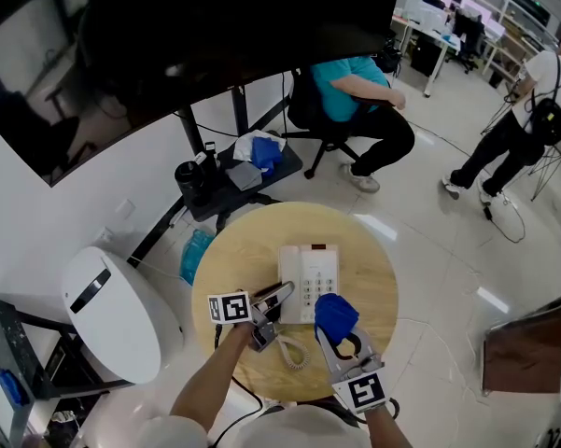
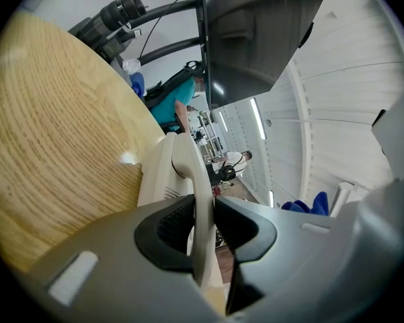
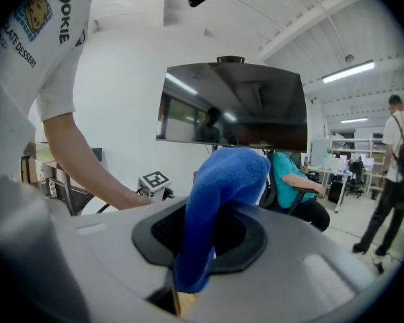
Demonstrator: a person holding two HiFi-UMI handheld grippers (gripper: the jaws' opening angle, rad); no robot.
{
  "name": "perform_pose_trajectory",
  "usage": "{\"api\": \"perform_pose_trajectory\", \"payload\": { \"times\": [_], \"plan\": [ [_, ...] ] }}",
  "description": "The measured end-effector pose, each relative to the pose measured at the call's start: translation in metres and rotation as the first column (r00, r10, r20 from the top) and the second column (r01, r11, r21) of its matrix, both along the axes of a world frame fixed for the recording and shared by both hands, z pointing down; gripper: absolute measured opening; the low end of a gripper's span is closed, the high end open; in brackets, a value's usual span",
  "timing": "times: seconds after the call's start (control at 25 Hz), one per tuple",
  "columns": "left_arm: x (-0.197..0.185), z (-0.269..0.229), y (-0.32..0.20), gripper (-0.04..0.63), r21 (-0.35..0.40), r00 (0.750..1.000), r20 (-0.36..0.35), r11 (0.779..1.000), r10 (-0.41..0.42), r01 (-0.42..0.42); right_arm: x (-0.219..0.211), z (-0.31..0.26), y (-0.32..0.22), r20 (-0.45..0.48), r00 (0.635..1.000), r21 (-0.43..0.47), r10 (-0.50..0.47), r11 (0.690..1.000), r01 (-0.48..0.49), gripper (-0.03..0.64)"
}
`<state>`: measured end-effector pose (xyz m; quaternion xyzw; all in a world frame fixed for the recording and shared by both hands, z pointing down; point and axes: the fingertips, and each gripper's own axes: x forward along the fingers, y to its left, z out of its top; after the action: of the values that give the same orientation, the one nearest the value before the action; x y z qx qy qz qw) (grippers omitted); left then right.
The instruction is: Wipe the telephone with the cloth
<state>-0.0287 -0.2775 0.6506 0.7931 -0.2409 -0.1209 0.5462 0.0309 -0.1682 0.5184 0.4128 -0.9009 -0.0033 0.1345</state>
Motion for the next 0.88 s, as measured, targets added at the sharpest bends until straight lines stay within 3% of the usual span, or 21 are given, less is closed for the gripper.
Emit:
{"api": "perform_pose_trajectory", "payload": {
  "times": [0.24,0.4,0.64,0.88],
  "plan": [
    [-0.001,0.003,0.000,0.107,0.007,0.996,0.090,1.000,-0.021,0.020,-0.003,0.001,0.002,0.004,1.000,-0.003,-0.012,1.000,0.012,0.061],
    [-0.011,0.001,-0.005,0.173,0.025,0.990,0.130,0.998,-0.062,0.059,-0.003,0.001,0.003,0.014,1.000,-0.004,-0.015,1.000,0.015,0.061],
    [-0.024,-0.001,-0.006,0.173,0.042,0.978,0.183,0.995,-0.099,0.093,-0.005,0.000,0.004,0.023,1.000,-0.007,-0.018,1.000,0.018,0.061],
    [-0.037,-0.040,0.006,0.100,0.185,0.961,0.215,0.973,-0.174,0.134,-0.010,-0.008,0.007,0.054,0.999,-0.002,-0.002,1.000,0.002,0.061]
  ]
}}
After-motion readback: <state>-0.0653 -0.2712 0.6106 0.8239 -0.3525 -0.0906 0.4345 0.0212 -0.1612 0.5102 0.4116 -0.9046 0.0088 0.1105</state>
